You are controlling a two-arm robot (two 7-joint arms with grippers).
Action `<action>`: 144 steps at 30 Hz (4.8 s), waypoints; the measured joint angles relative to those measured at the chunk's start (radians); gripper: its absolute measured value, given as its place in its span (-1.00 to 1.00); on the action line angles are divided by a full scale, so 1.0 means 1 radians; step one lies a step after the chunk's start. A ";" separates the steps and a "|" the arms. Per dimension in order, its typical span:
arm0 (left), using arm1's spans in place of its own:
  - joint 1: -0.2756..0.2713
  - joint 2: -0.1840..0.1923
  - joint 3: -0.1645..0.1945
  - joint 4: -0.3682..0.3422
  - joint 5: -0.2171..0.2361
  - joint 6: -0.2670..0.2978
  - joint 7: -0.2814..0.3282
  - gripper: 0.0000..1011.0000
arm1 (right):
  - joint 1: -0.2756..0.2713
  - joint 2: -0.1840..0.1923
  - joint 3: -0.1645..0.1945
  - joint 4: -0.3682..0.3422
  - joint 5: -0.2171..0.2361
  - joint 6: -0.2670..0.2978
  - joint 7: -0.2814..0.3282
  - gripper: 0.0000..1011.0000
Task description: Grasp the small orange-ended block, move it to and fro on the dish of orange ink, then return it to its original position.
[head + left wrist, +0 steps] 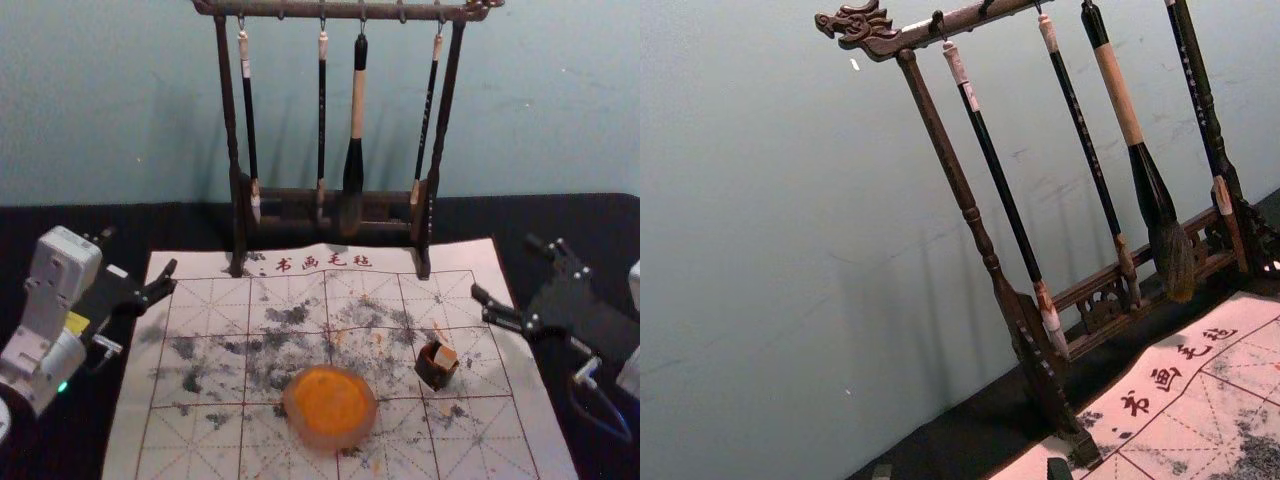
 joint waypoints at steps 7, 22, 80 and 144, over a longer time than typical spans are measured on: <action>0.000 0.000 0.000 0.000 0.000 0.000 0.000 0.98 | -0.036 0.037 -0.004 -0.027 0.054 -0.027 0.136 0.98; 0.000 0.000 0.000 0.000 0.000 0.000 0.000 0.98 | -0.022 0.018 -0.041 0.015 0.073 0.055 0.271 0.98; 0.000 0.000 0.000 0.000 0.000 0.000 0.000 0.98 | 0.021 -0.062 -0.024 0.096 0.023 0.156 0.319 0.45; 0.000 0.000 0.000 0.000 0.000 0.000 0.000 0.98 | -0.014 -0.059 0.083 -0.027 0.078 0.153 0.328 -0.84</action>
